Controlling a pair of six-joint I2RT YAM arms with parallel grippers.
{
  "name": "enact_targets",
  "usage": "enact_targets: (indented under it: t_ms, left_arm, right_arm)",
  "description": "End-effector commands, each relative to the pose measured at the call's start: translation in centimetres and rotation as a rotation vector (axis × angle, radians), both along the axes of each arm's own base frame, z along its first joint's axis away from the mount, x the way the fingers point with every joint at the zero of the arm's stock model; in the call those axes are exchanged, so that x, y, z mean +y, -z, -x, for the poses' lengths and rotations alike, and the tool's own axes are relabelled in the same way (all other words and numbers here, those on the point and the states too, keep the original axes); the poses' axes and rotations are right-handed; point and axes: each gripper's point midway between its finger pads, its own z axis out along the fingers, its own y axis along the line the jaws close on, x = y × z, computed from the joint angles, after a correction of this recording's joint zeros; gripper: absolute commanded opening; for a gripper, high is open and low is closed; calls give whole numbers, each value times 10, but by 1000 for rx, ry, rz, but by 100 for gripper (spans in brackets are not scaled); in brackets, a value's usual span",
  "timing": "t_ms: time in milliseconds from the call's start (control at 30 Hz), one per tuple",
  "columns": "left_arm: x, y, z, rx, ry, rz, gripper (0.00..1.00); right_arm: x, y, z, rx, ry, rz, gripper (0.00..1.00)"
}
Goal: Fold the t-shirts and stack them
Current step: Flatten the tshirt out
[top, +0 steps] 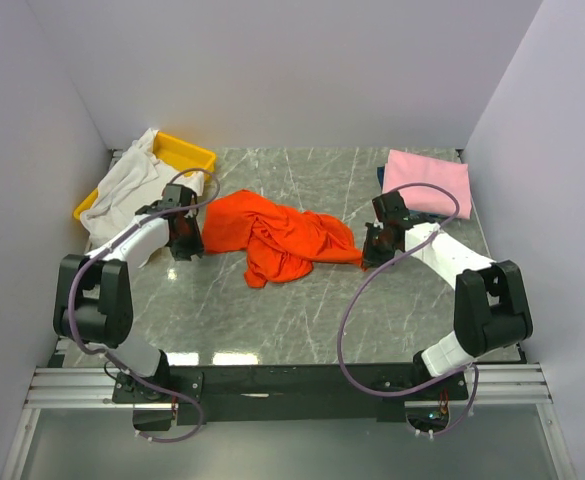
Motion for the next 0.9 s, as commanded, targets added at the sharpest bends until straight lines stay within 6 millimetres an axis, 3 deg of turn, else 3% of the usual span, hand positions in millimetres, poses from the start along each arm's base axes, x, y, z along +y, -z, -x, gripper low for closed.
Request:
enact_targets:
  t_ms: [0,200,867]
  left_arm:
    - [2,-12,-36,-138,-40,69,37]
    - [8,6,-50,-144,-62,63,33]
    - [8,42,-55,-106,-78,114,34]
  right_arm:
    - [-5,-11,0,-46,7,-5,0]
    - [-7,-9,7,-49,20,-16,0]
    - [-10,-18,17,-77,44,-36,0]
